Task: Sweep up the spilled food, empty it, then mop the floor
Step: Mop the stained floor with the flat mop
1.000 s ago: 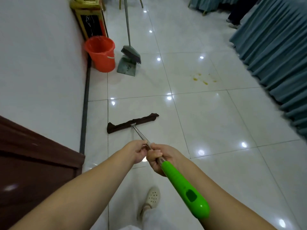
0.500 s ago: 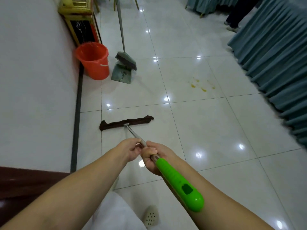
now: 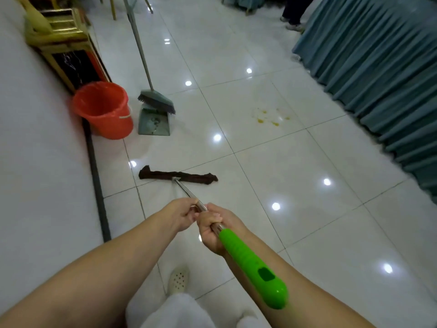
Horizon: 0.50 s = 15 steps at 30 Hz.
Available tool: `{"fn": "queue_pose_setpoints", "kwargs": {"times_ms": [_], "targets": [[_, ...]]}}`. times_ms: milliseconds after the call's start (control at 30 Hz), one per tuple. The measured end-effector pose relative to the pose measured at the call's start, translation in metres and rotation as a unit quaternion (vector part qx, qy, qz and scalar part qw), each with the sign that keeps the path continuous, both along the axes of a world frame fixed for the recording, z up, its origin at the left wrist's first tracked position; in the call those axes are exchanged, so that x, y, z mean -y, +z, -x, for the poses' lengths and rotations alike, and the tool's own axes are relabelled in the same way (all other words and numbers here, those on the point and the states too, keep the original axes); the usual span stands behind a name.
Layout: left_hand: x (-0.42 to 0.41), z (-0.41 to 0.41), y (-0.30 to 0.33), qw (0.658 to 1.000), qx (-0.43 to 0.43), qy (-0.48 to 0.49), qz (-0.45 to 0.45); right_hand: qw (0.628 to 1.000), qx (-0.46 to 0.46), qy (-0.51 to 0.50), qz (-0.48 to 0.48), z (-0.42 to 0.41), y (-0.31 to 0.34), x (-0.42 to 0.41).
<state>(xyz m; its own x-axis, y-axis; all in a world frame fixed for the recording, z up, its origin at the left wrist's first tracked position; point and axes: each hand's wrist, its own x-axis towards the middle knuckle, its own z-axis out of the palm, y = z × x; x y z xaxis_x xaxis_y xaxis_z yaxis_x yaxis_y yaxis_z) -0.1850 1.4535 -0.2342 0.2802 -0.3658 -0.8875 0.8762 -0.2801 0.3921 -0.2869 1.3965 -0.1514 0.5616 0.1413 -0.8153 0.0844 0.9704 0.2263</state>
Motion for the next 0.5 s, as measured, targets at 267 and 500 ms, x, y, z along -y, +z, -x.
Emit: {"fn": "queue_pose_setpoints", "kwargs": {"times_ms": [267, 500], "targets": [[0.011, -0.048, -0.009, 0.999, 0.003, -0.028, 0.015, 0.994, 0.016, -0.104, -0.007, -0.04, -0.008, -0.012], [0.031, -0.047, -0.019, 0.996, -0.042, -0.08, 0.024, 0.99, -0.005, -0.14, 0.034, -0.041, -0.005, -0.015]]}}
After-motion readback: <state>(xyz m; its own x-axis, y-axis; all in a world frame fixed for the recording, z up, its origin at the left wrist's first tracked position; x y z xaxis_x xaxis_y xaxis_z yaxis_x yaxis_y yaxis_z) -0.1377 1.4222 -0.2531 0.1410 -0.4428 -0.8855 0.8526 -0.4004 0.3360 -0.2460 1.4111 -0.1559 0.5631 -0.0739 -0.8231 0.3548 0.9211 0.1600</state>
